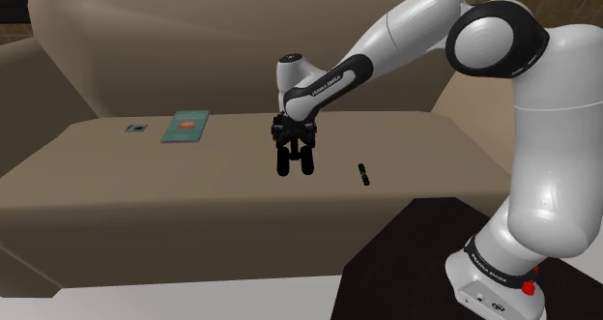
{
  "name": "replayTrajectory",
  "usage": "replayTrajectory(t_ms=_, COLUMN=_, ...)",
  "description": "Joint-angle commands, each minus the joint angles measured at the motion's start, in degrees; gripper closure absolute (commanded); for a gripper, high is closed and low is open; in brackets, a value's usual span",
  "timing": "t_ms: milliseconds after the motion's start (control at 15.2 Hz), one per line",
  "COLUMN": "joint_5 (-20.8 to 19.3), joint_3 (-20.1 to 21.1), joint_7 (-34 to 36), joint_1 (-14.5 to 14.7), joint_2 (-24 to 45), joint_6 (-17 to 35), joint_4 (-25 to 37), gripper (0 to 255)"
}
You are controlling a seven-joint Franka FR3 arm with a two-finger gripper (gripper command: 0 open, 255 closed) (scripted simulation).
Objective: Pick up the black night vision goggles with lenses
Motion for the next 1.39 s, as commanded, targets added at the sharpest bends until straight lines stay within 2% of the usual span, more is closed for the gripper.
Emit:
replayTrajectory(t_ms=0, joint_5=-0.1, joint_3=-0.1, joint_7=0.0, joint_1=0.0, joint_2=0.4, joint_6=0.4, joint_4=0.1, gripper=0)
replayTrajectory(t_ms=66, joint_5=-0.1, joint_3=-0.1, joint_7=0.1, joint_1=0.0, joint_2=0.6, joint_6=0.4, joint_4=0.2, gripper=255)
replayTrajectory(t_ms=660, joint_5=-0.1, joint_3=-0.1, joint_7=0.0, joint_1=0.0, joint_2=0.4, joint_6=0.4, joint_4=0.1, gripper=255)
replayTrajectory(t_ms=1320, joint_5=1.5, joint_3=0.7, joint_7=-1.3, joint_1=-0.5, joint_2=-3.9, joint_6=-5.5, joint_4=1.8, gripper=255)
